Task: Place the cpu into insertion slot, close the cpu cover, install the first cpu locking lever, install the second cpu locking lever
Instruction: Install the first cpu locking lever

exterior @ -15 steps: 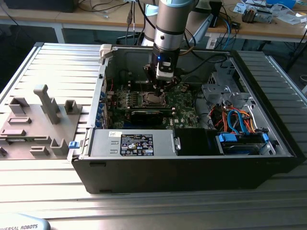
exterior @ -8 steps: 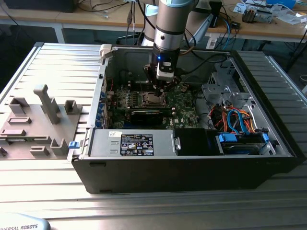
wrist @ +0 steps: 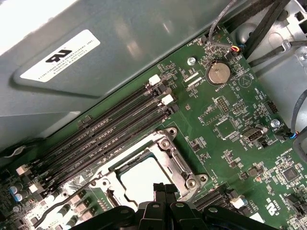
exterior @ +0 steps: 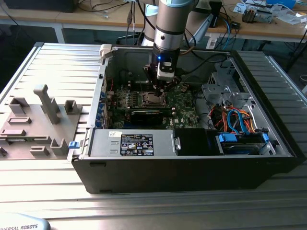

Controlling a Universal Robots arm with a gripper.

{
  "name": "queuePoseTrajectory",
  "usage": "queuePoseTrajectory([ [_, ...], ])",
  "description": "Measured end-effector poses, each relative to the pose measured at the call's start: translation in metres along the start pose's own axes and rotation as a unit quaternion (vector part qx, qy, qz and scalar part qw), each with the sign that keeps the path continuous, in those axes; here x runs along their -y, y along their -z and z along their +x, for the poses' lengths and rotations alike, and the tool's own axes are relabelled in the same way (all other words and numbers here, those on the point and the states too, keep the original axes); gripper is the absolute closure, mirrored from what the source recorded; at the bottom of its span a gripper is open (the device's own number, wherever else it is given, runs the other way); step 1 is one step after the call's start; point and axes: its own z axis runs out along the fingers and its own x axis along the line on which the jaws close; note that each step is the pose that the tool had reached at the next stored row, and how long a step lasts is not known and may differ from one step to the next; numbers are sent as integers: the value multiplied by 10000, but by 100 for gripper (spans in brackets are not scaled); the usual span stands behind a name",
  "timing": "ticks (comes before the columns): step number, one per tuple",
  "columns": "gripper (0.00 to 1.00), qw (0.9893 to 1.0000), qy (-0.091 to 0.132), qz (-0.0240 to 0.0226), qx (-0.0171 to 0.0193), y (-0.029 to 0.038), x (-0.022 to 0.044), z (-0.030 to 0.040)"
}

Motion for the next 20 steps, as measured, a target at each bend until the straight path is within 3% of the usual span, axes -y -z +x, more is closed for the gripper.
queuePoseTrajectory([
  [20, 89, 9999, 172, 2, 12, 0, 0, 0],
])
